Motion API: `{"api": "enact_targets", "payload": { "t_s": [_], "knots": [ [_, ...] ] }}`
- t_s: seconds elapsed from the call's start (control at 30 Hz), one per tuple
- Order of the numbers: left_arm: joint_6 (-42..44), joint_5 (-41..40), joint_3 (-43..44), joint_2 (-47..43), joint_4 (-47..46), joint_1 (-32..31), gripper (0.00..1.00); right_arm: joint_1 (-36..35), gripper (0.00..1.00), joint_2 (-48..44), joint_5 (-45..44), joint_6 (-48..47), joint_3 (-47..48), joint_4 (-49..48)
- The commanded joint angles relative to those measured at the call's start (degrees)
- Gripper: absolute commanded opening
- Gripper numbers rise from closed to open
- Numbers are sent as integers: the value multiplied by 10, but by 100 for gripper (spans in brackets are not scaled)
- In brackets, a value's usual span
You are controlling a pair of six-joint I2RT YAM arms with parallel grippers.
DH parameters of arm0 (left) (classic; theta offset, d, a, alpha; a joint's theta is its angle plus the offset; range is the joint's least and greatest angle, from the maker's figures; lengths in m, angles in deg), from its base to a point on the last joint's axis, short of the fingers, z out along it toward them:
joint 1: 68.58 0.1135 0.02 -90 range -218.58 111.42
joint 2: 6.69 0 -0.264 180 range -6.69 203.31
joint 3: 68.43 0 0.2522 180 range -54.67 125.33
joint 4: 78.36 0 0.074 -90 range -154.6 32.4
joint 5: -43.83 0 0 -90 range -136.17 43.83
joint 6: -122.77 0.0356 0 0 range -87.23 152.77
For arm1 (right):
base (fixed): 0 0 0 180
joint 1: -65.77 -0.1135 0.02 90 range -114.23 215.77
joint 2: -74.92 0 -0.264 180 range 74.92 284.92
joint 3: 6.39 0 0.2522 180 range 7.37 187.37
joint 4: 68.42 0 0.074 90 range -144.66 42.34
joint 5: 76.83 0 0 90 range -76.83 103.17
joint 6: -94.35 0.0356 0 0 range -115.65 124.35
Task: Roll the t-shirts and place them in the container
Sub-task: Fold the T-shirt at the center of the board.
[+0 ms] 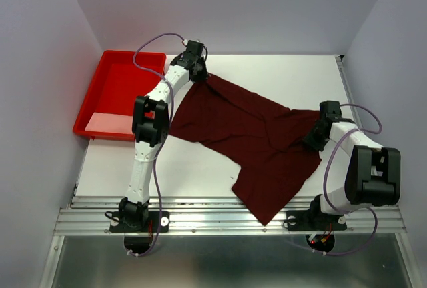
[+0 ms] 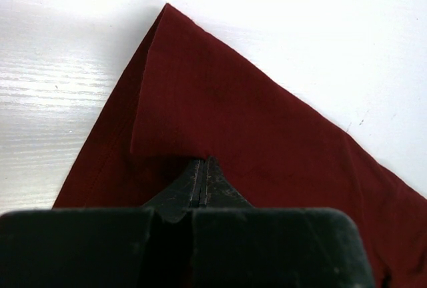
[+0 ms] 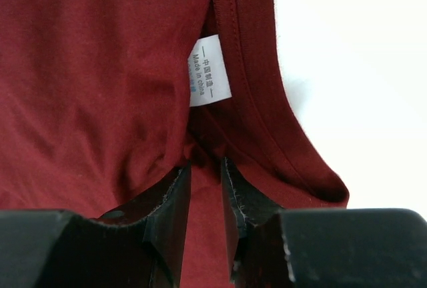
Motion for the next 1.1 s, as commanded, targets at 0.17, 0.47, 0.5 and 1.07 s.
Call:
{"api": "enact_targets", "payload": {
  "t_s": [0.17,0.47,0.5,1.07],
  "knots": [
    [4,5,15,-16,-3,-2,0,-1,21,13,10,-12,-5,-28],
    [7,5,16,-15,1,-3,0,-1,1,-52,-27,-2,12,14],
    [7,5,16,-16,0,-3,0,-1,1,-68,-33,-2,19,26],
    [10,6,56,-30,20,-3,0,-1,1,-178,-15,-20,166,180]
  ]
}}
